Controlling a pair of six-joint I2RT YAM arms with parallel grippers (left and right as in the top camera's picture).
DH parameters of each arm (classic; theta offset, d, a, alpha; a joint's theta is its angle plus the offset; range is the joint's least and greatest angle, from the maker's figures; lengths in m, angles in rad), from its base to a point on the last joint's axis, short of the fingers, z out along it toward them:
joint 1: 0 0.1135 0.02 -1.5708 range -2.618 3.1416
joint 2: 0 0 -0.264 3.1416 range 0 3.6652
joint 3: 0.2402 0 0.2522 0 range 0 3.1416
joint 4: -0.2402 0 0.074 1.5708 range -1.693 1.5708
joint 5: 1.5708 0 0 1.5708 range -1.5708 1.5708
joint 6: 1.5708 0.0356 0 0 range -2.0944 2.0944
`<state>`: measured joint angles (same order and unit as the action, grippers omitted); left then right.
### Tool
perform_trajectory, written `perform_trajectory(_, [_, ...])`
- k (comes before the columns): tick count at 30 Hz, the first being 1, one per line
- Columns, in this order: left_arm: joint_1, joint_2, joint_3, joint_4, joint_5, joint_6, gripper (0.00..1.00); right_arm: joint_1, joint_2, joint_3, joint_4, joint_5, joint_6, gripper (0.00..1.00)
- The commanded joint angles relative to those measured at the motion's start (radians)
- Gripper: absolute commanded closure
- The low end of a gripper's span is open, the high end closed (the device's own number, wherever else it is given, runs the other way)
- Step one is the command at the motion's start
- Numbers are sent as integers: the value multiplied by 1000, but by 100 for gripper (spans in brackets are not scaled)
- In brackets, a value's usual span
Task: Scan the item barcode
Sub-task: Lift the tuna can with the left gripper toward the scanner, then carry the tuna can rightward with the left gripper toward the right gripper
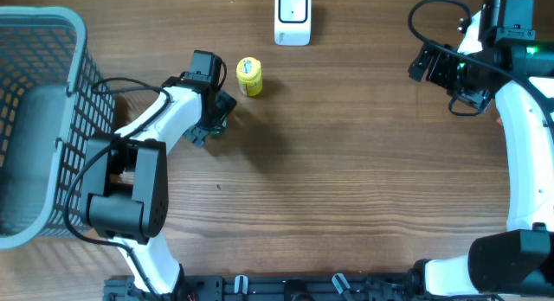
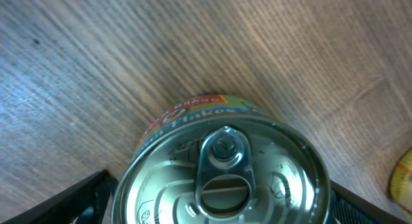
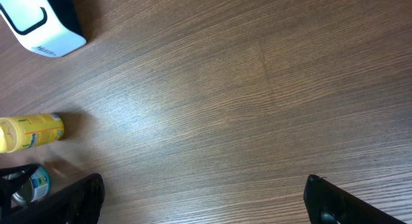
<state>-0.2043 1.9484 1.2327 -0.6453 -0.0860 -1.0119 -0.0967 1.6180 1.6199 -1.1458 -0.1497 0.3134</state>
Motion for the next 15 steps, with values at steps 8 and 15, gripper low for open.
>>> perform_trajectory(8, [6, 21, -26, -96, -91, 40, 12, 2, 13, -11, -8, -16, 12, 1])
perform_trajectory(15, [6, 21, -26, -123, -91, 93, 20, 2, 13, -11, -8, -16, 12, 1])
